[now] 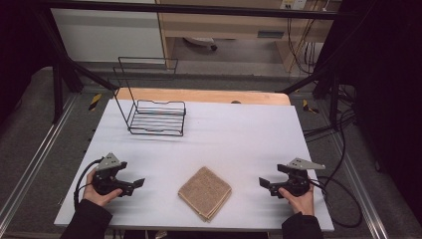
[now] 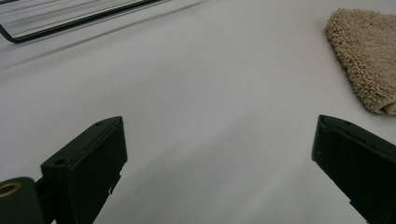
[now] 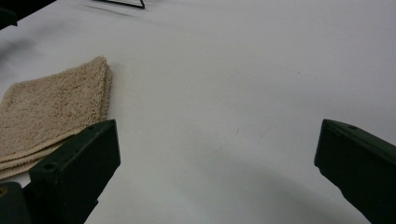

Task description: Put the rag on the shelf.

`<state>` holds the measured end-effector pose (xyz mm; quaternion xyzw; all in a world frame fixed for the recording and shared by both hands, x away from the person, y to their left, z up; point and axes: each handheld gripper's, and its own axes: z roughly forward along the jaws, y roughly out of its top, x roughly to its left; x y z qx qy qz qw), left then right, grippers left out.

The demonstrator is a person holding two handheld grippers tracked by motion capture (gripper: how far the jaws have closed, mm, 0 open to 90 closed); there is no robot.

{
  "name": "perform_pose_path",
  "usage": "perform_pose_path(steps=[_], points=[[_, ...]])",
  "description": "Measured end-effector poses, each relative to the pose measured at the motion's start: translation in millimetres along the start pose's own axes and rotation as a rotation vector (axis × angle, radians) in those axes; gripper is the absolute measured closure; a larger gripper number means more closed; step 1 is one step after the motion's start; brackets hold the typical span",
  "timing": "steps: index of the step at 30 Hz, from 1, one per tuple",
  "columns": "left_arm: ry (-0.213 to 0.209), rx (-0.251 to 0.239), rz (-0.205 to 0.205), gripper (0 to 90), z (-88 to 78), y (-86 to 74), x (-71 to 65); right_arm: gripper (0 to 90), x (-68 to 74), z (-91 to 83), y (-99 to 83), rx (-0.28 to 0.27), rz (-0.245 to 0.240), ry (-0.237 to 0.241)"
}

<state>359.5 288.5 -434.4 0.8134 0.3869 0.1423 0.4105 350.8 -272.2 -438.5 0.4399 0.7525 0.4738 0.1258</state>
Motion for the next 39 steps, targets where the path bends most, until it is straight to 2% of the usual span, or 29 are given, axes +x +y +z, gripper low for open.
perform_pose_path(steps=[8,23,39], points=[[-0.003,0.003,0.019,2.8,2.1,2.5,-5.0,0.9,0.9,-0.4,-0.6,0.002,0.002,-0.004],[-0.006,0.01,0.027,3.3,8.5,10.0,-16.0,0.8,1.2,1.8,-1.2,0.012,-0.009,-0.015],[-0.015,0.009,0.066,7.4,20.7,42.4,-42.5,0.7,1.8,3.7,-2.0,0.022,-0.015,-0.016]])
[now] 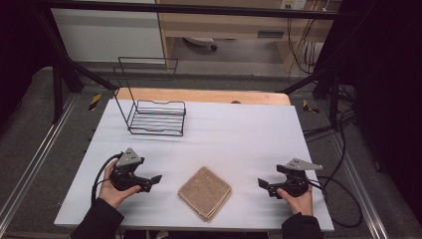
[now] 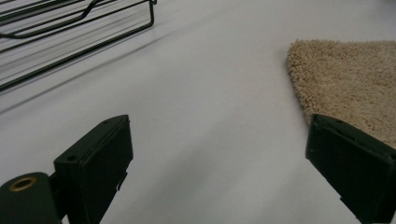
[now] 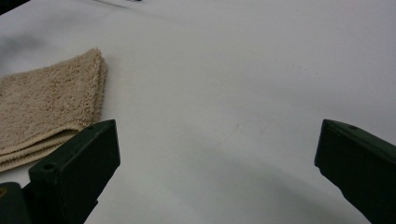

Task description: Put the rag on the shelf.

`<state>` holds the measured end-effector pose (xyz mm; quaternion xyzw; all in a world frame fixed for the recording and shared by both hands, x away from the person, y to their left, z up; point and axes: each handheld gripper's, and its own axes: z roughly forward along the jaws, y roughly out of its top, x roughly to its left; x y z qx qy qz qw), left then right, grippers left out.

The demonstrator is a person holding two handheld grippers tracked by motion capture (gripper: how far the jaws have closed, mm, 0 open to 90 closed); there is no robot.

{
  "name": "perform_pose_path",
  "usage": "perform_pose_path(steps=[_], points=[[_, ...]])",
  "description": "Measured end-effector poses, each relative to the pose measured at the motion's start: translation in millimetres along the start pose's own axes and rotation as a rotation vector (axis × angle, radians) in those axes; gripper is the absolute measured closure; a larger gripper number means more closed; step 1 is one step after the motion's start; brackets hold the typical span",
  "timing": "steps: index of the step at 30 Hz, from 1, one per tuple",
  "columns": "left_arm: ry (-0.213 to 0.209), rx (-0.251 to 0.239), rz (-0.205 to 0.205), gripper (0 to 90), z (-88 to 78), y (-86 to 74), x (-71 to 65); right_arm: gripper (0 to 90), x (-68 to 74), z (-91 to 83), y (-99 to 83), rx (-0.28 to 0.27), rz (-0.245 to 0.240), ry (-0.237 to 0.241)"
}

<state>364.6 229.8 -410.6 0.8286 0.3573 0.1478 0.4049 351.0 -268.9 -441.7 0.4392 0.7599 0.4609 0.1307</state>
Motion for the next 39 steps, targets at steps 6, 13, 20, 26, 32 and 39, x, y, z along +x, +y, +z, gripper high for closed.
perform_pose_path(steps=[6,13,20,26,32,39], points=[[-0.019,0.006,0.021,12.0,8.8,14.8,-18.5,0.8,0.0,0.9,0.0,0.003,0.0,-0.003],[-0.074,0.036,-0.002,23.0,30.1,12.9,-39.4,1.0,0.1,2.5,0.0,0.012,-0.002,-0.003],[-0.117,0.066,-0.022,38.4,42.1,6.7,-50.0,1.1,2.4,4.5,-0.1,0.021,0.007,-0.002],[-0.162,0.098,-0.037,47.5,47.3,-0.4,-57.3,1.2,6.5,8.0,0.9,0.031,0.006,-0.002],[-0.175,0.123,-0.039,56.9,54.2,-4.5,-64.4,1.2,17.2,15.4,4.1,0.039,-0.011,0.015],[-0.194,0.133,-0.072,67.6,56.8,-7.6,-66.9,1.3,37.1,26.1,9.9,0.036,-0.035,0.032]])
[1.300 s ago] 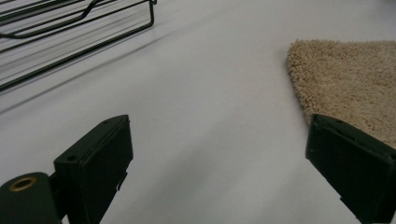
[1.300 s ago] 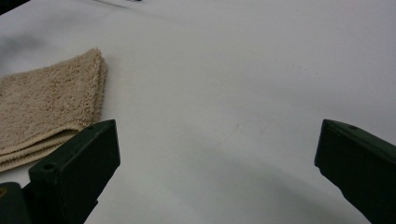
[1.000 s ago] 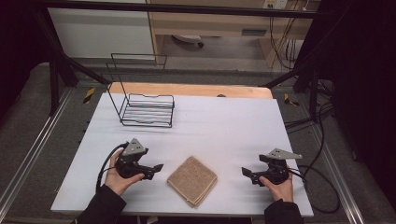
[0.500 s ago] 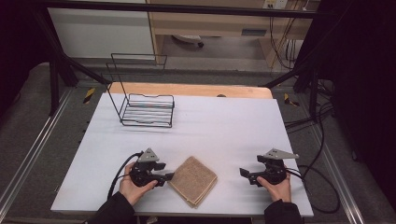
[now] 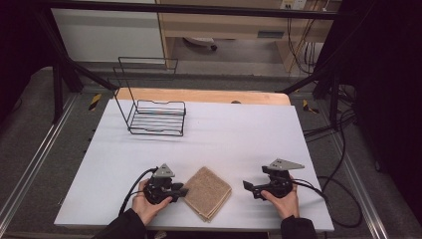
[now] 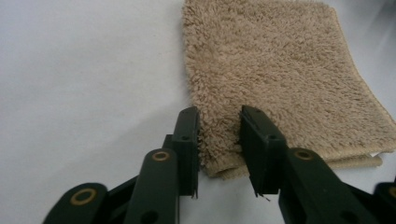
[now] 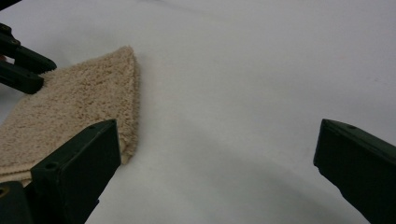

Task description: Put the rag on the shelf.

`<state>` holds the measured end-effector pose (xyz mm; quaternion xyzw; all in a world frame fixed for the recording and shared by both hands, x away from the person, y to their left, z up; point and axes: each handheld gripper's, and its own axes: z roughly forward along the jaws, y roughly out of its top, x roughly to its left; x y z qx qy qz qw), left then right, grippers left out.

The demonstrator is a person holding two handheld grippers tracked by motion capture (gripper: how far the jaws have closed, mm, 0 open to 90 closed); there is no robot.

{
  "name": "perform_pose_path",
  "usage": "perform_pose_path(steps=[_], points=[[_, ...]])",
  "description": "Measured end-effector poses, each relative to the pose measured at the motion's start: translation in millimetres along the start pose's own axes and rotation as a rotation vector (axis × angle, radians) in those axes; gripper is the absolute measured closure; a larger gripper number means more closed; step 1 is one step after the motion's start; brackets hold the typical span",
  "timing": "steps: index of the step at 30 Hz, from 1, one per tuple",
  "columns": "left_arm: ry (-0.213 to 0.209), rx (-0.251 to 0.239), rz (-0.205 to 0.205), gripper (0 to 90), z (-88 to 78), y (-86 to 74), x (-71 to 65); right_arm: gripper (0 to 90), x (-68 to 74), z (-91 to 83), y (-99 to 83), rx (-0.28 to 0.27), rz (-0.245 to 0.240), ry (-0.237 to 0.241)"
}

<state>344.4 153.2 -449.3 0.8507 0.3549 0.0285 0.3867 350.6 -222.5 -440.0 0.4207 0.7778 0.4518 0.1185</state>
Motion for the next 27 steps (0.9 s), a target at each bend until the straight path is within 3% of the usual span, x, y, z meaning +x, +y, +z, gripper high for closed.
perform_pose_path(steps=[6,13,16,17,21,27], points=[[0.014,0.011,-0.002,72.8,0.6,0.2,-4.0,1.8,23.6,14.5,6.2,0.003,0.006,0.015],[0.039,0.023,0.009,77.3,1.4,2.1,-9.2,4.5,40.2,26.7,8.8,0.022,0.021,-0.014],[0.046,0.025,0.013,78.8,1.8,2.7,-10.4,12.4,46.7,32.4,9.0,0.035,0.009,-0.016],[0.046,0.027,0.016,79.0,1.9,2.7,-10.6,20.1,49.7,35.7,9.1,0.049,0.011,-0.011],[0.049,0.033,0.02,79.1,2.1,3.4,-10.9,34.3,55.6,41.7,7.3,0.094,0.015,0.013],[0.049,0.037,0.014,79.3,2.3,4.1,-11.0,49.0,56.9,42.5,4.2,0.126,0.023,0.025]])
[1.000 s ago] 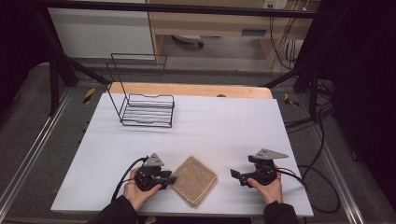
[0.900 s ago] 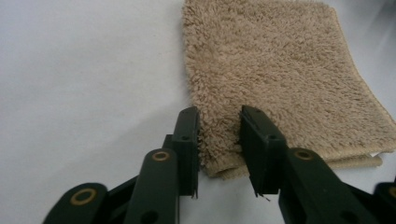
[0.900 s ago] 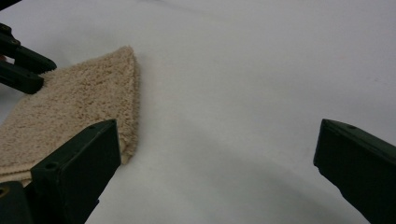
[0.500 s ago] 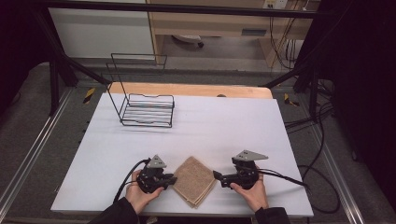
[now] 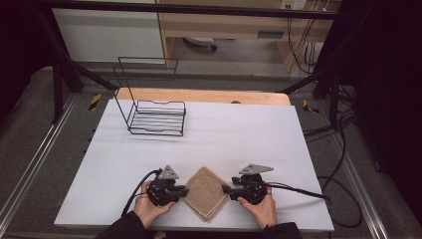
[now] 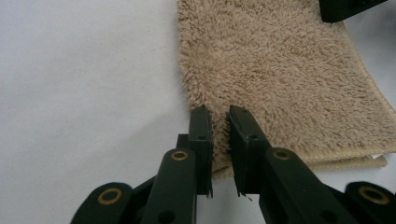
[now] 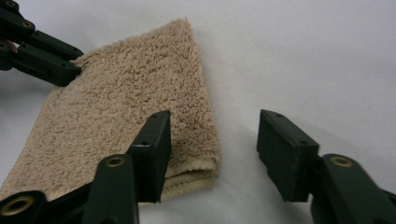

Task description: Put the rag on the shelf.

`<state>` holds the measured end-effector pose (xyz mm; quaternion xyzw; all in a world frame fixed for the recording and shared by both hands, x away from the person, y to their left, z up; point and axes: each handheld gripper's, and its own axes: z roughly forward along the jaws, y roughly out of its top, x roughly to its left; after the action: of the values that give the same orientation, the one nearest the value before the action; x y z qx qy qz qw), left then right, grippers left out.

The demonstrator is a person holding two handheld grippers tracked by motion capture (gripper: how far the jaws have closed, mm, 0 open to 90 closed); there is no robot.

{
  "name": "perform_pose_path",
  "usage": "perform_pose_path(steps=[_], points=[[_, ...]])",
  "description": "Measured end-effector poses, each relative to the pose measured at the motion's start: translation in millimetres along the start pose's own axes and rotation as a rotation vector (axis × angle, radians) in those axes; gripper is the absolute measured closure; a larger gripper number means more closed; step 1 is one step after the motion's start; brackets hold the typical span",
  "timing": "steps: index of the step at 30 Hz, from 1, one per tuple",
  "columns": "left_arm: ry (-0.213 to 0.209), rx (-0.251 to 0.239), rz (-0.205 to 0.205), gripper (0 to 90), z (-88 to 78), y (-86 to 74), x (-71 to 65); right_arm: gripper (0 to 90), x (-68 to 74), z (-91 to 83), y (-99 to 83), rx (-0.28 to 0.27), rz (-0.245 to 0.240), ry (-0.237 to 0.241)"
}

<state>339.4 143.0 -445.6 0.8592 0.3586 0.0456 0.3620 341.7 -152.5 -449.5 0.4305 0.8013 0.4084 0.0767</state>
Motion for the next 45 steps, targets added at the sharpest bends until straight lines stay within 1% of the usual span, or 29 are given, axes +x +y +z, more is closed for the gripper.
perform_pose_path(steps=[1,2,3,4,5,6,7,8,13,14,15,16,17,19,22,24,25,27,28,31,32,33,34,35,38,40,43,44,45], points=[[0.0,0.004,0.004,79.4,-0.2,0.1,0.2,50.8,0.3,0.3,-0.6,0.001,-0.001,0.003],[0.001,0.001,0.0,79.5,0.0,0.1,-0.1,52.2,0.5,0.6,-1.1,0.007,0.0,0.004],[0.001,0.001,0.0,79.5,0.0,0.1,0.0,52.2,0.5,0.6,-1.1,0.007,0.0,0.004],[0.0,0.001,-0.001,80.0,0.0,0.2,0.1,56.4,1.5,1.9,-2.6,0.019,0.011,0.011],[0.0,0.001,-0.001,80.4,0.0,0.2,0.2,58.3,1.7,2.7,-3.2,0.02,0.011,0.012],[0.0,0.0,-0.001,80.4,0.0,0.2,0.2,58.3,1.7,2.7,-3.2,0.02,0.011,0.012],[0.0,0.0,-0.001,80.8,-0.1,0.2,0.3,61.1,2.1,3.0,-3.7,0.022,0.013,0.016],[-0.001,-0.001,-0.004,81.9,-0.1,0.2,0.4,66.6,3.0,3.7,-4.4,0.025,0.02,0.028],[-0.012,0.0,-0.009,83.9,-1.6,0.8,2.3,73.1,3.7,5.0,-4.5,0.035,0.04,0.045],[-0.012,-0.002,-0.012,84.5,-1.8,0.8,2.1,77.9,3.5,5.8,-4.2,0.04,0.046,0.058],[-0.012,-0.001,-0.013,84.7,-2.3,0.9,2.2,79.8,3.7,6.4,-4.1,0.041,0.049,0.063],[-0.013,0.001,-0.015,84.7,-3.0,1.0,2.2,79.8,3.7,6.4,-4.1,0.041,0.049,0.063],[-0.014,0.002,-0.016,84.9,-3.7,1.1,2.2,82.5,3.3,6.9,-2.9,0.041,0.053,0.073],[-0.016,0.003,-0.021,85.1,-5.6,0.6,2.0,83.6,1.9,7.4,-0.9,0.044,0.054,0.084],[-0.016,0.006,-0.023,85.2,-10.7,-1.8,0.8,84.2,0.7,9.2,2.3,0.043,0.05,0.089],[-0.005,0.011,-0.021,85.4,-14.4,-4.0,-0.2,84.5,4.6,14.0,11.0,0.045,0.003,0.077],[0.002,0.013,-0.02,85.4,-16.2,-4.9,-0.3,84.5,6.4,16.8,14.3,0.044,-0.012,0.072],[0.02,0.009,-0.032,85.4,-20.0,-7.0,0.4,84.7,9.5,23.9,21.1,0.041,-0.031,0.062],[0.03,0.007,-0.038,85.4,-21.5,-8.5,0.9,84.7,10.7,27.8,24.5,0.037,-0.032,0.062],[0.052,0.008,-0.051,85.4,-27.1,-14.7,1.3,84.8,14.1,38.7,34.2,0.019,-0.043,0.074],[0.06,0.002,-0.057,85.4,-29.1,-17.3,0.2,84.8,14.1,38.7,34.2,0.019,-0.043,0.074],[0.064,0.001,-0.057,85.4,-31.4,-19.7,-0.6,84.8,15.4,42.0,37.1,0.017,-0.057,0.077],[0.069,0.0,-0.058,85.3,-33.2,-22.0,-1.7,84.9,19.1,48.2,42.0,0.021,-0.081,0.08],[0.074,-0.003,-0.06,85.3,-34.1,-24.0,-2.7,84.9,19.1,48.2,42.0,0.021,-0.081,0.08],[0.074,-0.003,-0.072,84.1,-33.7,-27.1,-2.4,84.4,23.4,58.7,46.7,0.034,-0.116,0.066],[0.065,-0.006,-0.08,83.2,-33.6,-27.0,-0.6,84.0,22.6,60.2,46.6,0.035,-0.114,0.066],[0.064,-0.017,-0.066,76.2,-36.8,-25.2,1.8,79.1,21.5,60.1,46.9,0.031,-0.127,0.06],[0.068,-0.023,-0.059,67.8,-39.0,-23.3,3.3,71.1,21.2,56.4,48.2,0.017,-0.14,0.049],[0.074,-0.036,-0.058,63.2,-41.4,-20.9,5.4,67.9,20.8,53.6,48.9,0.002,-0.149,0.041]])
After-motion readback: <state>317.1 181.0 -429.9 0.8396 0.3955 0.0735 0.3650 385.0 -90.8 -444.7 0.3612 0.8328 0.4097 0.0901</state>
